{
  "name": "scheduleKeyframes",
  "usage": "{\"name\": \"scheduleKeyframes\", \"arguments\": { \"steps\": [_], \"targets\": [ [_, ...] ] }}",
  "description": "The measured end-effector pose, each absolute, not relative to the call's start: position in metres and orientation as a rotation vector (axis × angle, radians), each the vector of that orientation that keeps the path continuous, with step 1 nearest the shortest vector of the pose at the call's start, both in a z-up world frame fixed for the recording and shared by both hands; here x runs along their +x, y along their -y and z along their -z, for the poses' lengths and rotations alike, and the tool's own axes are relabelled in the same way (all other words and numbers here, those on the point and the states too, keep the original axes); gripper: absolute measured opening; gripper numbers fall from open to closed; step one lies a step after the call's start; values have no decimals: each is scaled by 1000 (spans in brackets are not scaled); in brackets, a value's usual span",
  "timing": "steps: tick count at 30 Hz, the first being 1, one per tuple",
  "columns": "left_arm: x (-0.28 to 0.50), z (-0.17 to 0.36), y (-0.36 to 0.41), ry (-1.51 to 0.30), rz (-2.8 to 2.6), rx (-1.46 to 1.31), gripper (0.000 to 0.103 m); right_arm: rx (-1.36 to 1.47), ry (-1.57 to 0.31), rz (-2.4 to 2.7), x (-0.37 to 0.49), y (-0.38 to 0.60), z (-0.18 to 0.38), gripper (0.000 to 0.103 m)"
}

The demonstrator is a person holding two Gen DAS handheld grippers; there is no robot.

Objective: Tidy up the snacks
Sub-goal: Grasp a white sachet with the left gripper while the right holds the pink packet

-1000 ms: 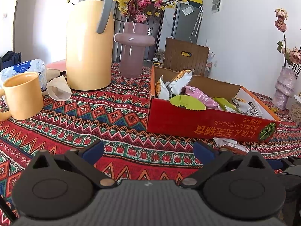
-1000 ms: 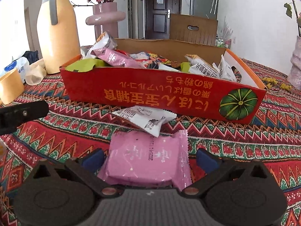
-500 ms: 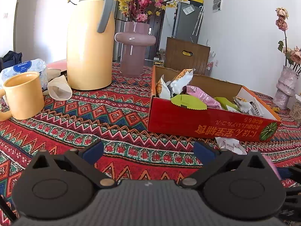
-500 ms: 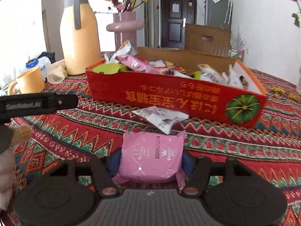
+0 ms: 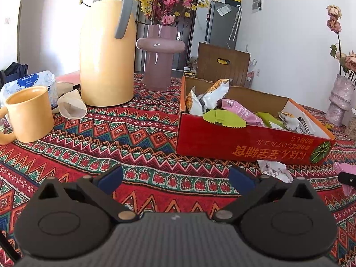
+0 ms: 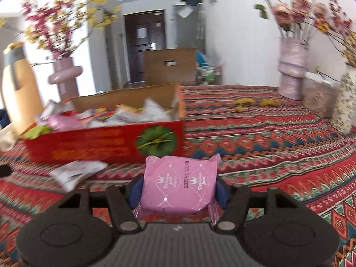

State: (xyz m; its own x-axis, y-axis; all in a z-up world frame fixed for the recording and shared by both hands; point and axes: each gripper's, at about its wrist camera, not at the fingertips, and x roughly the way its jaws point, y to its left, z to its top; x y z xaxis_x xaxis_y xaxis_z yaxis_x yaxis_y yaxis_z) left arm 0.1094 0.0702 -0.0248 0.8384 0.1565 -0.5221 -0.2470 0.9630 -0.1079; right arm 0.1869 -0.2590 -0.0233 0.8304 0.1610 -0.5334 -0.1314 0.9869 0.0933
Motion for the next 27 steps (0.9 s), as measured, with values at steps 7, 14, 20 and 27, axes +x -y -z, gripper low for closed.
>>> {"name": "scheduleKeyframes", "arguments": {
  "steps": [7,14,20,27],
  "targets": [
    [109,24,-66,-534,-228,-148,103,54,-545,-148,191,257,38,63],
    [119,11,-51,-585,-197,-101,103,77,-528,-164,187,259,36,63],
    [142,-8,-10,-599,-115,-3,103,98,-516,-168,184,264,34,63],
    [183,-1,35,-688,-40,67,103,108,-515,-179,184,265,34,63]
  ]
}}
